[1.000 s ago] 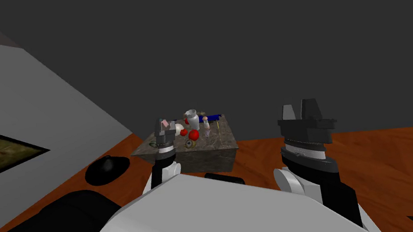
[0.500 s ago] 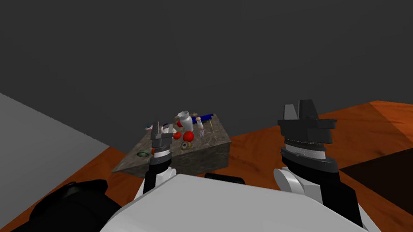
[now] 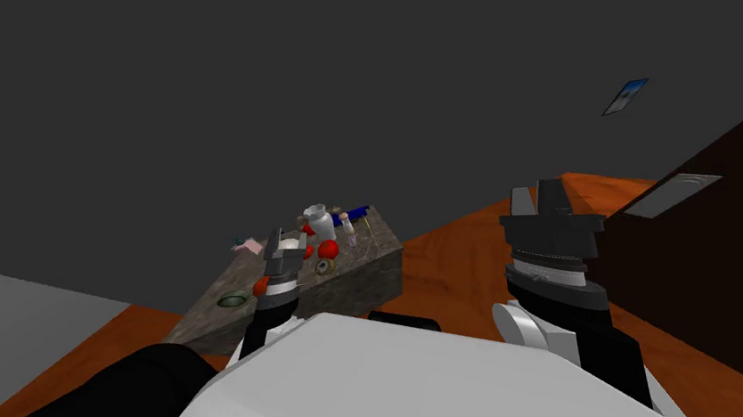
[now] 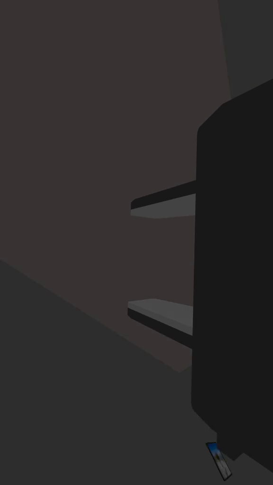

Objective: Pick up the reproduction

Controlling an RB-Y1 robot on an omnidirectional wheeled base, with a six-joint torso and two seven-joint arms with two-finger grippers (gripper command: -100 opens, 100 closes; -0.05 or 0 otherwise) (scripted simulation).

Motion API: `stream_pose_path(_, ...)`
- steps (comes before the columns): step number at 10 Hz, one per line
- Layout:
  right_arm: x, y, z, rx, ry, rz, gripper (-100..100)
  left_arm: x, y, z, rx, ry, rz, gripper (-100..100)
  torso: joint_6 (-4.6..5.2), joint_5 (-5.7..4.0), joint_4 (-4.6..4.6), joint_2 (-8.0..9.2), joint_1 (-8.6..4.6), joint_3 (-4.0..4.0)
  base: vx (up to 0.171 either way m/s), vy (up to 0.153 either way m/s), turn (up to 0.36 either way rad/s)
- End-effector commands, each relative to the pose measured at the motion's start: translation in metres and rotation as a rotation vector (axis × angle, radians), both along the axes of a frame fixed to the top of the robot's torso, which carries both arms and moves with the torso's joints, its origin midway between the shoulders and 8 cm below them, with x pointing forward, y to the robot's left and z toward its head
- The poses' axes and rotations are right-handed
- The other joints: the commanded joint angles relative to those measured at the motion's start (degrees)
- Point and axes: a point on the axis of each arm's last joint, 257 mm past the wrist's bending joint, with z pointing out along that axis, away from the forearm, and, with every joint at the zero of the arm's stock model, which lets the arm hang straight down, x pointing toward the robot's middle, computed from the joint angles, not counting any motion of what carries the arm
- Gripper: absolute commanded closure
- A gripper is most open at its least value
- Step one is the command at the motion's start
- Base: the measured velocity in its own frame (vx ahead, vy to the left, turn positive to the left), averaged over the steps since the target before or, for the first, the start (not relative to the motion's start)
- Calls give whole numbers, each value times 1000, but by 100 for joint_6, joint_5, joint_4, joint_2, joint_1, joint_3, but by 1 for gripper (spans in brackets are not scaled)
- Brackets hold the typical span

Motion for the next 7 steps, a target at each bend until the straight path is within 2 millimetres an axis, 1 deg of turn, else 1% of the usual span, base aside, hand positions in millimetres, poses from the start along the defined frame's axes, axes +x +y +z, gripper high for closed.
stream_pose_path(1, 0, 0, 0, 0, 0, 0, 0, -5, 10, -18, -22, 66, 10, -100, 0, 0, 0, 0, 0, 0, -78, 32, -434)
stream_pose_path(2, 0, 0, 0, 0, 0, 0, 0, -8, 17, -27, -36, 101, 13, -100, 1, 1, 1, 4, 6, 2, -79, 39, -453)
stream_pose_path(3, 0, 0, 0, 0, 0, 0, 0, -10, 18, -30, -36, 113, 18, -100, 0, 2, 1, 6, 10, 4, -55, 20, -356)
stream_pose_path(7, 0, 0, 0, 0, 0, 0, 0, -34, 49, -83, -99, 321, 52, -100, -1, 0, -1, -5, 4, -3, -52, 2, -466)
